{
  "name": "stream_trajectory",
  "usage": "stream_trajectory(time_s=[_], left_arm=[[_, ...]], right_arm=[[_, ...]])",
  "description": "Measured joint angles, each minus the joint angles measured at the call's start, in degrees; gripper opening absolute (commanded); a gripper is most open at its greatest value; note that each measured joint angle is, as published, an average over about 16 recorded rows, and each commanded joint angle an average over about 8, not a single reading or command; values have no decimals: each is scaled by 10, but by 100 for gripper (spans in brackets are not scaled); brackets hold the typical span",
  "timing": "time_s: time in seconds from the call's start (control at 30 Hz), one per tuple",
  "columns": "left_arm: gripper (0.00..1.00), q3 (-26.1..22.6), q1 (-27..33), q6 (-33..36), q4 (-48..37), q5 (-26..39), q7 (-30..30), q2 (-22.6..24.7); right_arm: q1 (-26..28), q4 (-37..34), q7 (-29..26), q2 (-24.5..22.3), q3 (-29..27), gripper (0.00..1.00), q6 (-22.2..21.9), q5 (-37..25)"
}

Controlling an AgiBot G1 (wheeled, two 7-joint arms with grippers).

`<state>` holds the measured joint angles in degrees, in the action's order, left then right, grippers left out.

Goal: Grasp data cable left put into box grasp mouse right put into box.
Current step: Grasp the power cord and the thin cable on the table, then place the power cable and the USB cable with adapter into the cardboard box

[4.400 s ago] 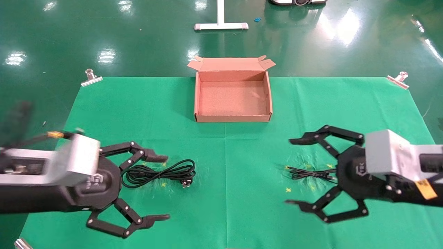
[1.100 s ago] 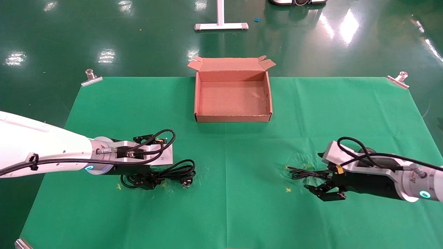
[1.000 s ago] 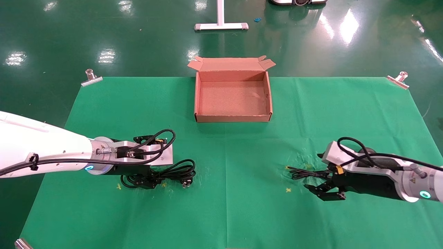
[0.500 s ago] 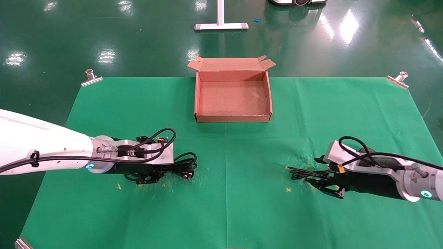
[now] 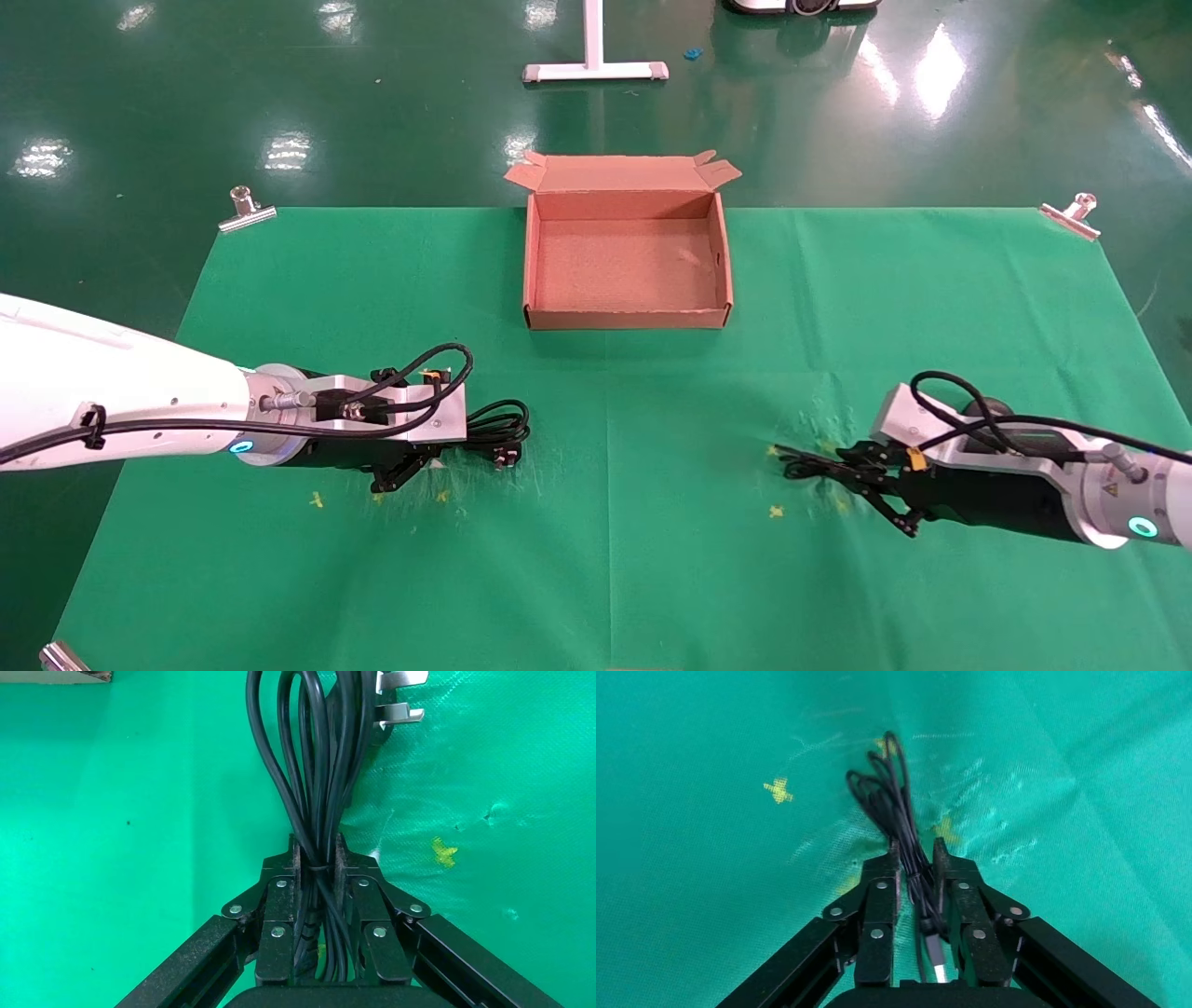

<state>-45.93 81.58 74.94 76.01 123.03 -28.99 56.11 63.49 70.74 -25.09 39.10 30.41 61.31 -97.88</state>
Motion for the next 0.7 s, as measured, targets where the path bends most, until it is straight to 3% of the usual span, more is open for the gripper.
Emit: stream_trajectory(time_s=[0.5, 0.7], left_arm=[[0, 41, 49, 65, 0, -118, 20, -31], [0, 54, 72, 56, -13, -141, 39, -17]], right_arm=[[16, 5, -8, -17, -20, 0, -3, 20], [30, 12, -12, -26, -34, 0, -6, 32]])
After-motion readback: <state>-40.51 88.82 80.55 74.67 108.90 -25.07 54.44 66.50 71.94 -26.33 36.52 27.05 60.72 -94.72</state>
